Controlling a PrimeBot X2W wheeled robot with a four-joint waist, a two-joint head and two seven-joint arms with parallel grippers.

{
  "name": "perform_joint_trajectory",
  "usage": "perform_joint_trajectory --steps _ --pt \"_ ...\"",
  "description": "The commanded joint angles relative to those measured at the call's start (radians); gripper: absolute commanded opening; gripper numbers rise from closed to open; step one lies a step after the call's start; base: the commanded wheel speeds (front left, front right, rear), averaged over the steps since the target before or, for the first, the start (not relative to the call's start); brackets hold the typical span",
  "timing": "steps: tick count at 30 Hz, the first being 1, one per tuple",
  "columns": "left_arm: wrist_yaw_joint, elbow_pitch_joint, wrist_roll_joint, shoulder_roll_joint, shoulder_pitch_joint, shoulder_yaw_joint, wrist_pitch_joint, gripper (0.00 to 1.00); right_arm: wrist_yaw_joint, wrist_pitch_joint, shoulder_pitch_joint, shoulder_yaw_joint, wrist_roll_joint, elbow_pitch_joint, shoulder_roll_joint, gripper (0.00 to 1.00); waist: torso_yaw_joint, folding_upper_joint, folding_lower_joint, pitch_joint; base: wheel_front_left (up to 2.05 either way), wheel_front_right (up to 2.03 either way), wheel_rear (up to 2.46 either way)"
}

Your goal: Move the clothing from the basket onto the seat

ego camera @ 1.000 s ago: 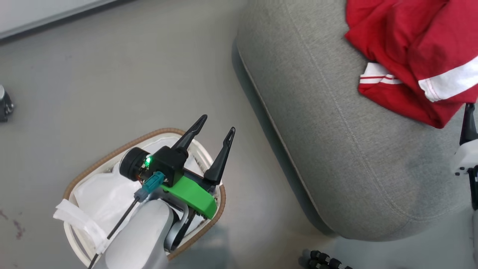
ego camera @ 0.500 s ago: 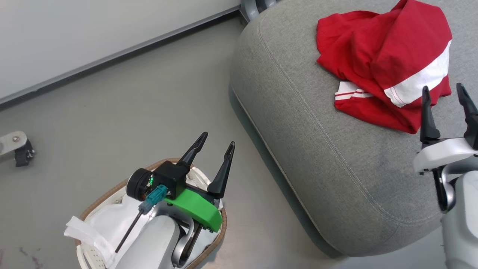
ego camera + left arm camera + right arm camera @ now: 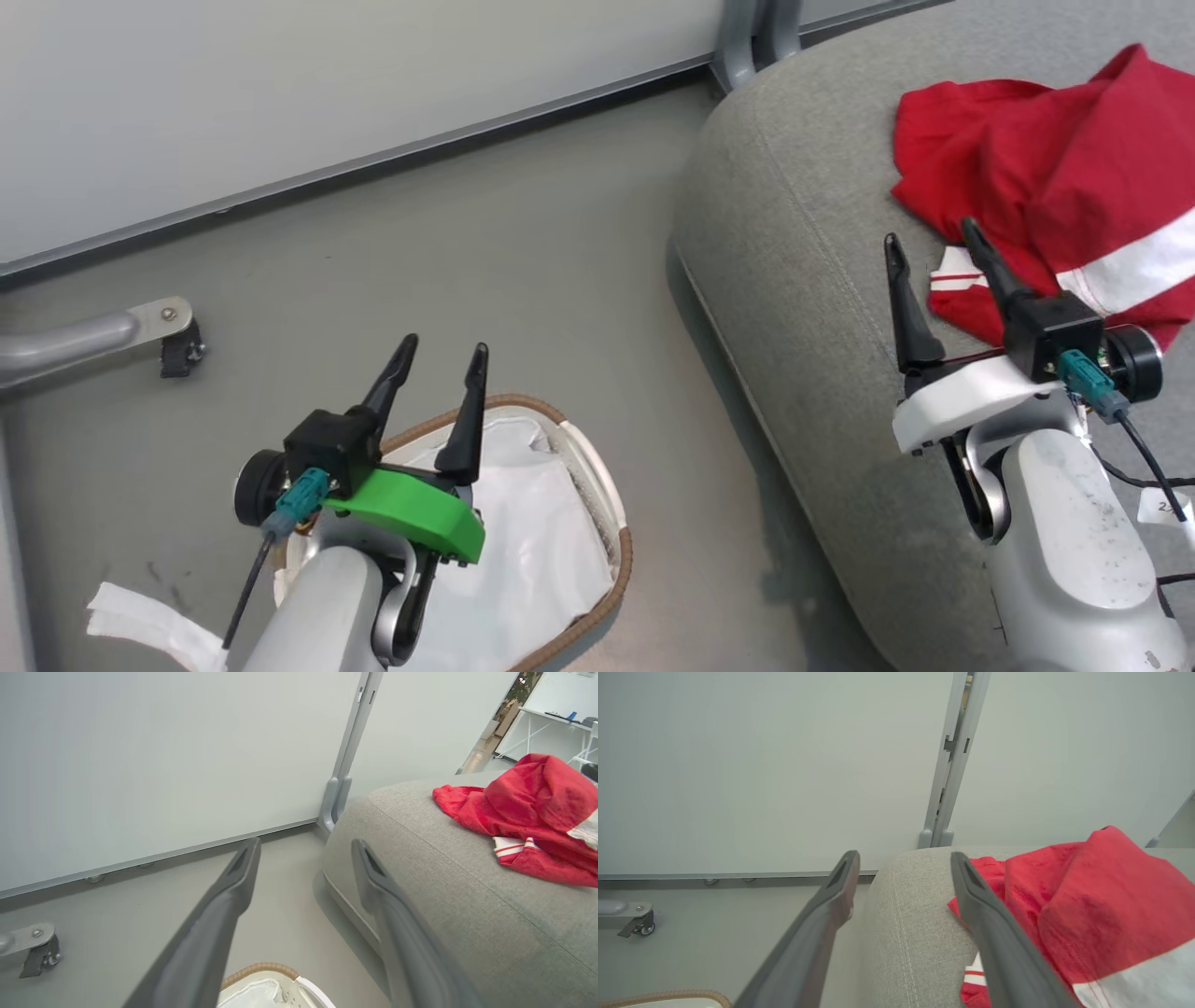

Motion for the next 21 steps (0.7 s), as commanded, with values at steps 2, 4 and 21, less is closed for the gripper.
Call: perform_joint_trajectory --steps 2,4,21 --pt "-0.001 0.005 0.018 -0.003 0.028 0.048 0.001 1.00 -0.001 -0.005 0.000 0.015 0.005 0.015 0.002 1.00 0.096 0.0000 0.0000 -0.028 0.00 0.00 0.00" --pt "0.001 0.011 0.028 -0.007 0.039 0.091 0.000 1.00 -0.001 -0.005 0.005 0.026 0.009 0.026 0.006 1.00 0.125 0.0000 0.0000 -0.034 0.00 0.00 0.00" --pt "0.018 0.045 0.106 -0.028 0.181 0.433 0.000 1.00 -0.001 -0.005 0.094 0.077 0.097 0.086 0.008 1.00 0.257 0.0000 0.0000 -0.096 0.00 0.00 0.00"
